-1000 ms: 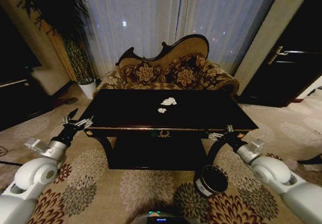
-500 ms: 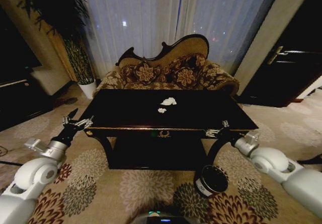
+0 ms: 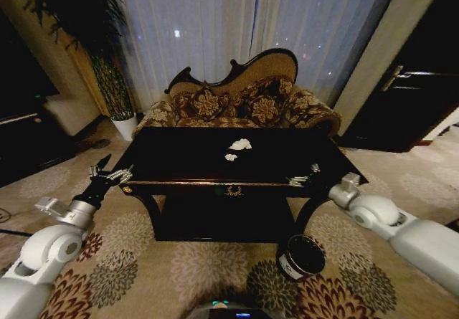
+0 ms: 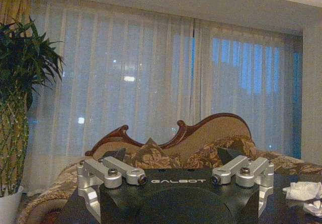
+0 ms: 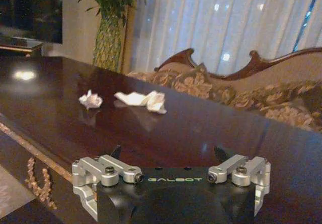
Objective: Move to the front of the table and place the trash on the table into the trash bin.
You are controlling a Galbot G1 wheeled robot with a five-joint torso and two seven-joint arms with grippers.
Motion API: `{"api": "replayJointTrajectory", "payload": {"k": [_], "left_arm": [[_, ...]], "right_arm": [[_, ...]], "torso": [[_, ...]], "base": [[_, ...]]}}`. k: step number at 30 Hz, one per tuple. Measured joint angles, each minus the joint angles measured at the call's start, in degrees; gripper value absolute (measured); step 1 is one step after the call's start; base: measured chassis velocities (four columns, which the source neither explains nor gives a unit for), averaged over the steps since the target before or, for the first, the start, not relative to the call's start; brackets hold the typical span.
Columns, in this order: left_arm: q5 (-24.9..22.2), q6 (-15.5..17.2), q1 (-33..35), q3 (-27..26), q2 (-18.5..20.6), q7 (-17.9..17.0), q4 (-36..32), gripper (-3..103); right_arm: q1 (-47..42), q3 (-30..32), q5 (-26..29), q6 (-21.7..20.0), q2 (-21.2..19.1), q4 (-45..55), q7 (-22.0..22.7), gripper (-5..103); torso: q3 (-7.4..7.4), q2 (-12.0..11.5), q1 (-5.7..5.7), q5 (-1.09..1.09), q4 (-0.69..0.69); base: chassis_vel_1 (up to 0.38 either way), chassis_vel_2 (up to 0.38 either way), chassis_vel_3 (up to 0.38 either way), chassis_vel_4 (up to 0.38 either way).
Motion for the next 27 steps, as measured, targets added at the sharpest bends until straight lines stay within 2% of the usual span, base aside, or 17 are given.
{"api": "replayJointTrajectory", "payload": {"k": [6,9,10,16,23,27], "left_arm": [[0.0,0.0,0.0,0.0,0.0,0.0,0.0,100],[0.0,0.0,0.0,0.0,0.0,0.01,-0.01,100],[0.0,0.0,0.0,0.0,0.0,0.01,-0.01,100],[0.0,0.0,0.0,0.0,0.0,0.0,0.0,100],[0.0,0.0,0.0,0.0,0.0,0.0,-0.01,100],[0.0,0.0,0.0,0.0,0.0,0.0,0.0,100]], "right_arm": [[5.21,-5.35,-0.09,-0.27,0.37,-0.82,-0.45,100],[11.42,-11.33,-0.18,-0.48,0.56,-1.47,-0.76,100],[11.42,-11.33,-0.18,-0.48,0.56,-1.47,-0.76,100],[20.94,-19.97,0.65,-1.73,3.41,-2.4,-0.11,100],[25.3,-25.13,0.9,-2.54,5.44,-4.37,0.31,100],[32.92,-32.15,1.46,-2.88,7.34,-6.04,0.34,100]], "torso": [[0.0,0.0,0.0,-0.01,-0.01],[0.0,0.0,-0.01,-0.03,-0.03],[0.0,0.0,-0.01,-0.03,-0.03],[0.0,0.0,0.0,-0.02,0.0],[0.0,0.0,-0.01,0.0,-0.01],[0.0,0.0,0.0,-0.01,-0.02]], "base": [[0.0,0.0,0.0,0.0],[0.0,0.0,0.0,0.0],[0.0,0.0,0.0,0.0],[0.0,0.0,0.0,0.0],[0.0,0.0,0.0,0.0],[0.0,0.0,0.0,0.0]]}}
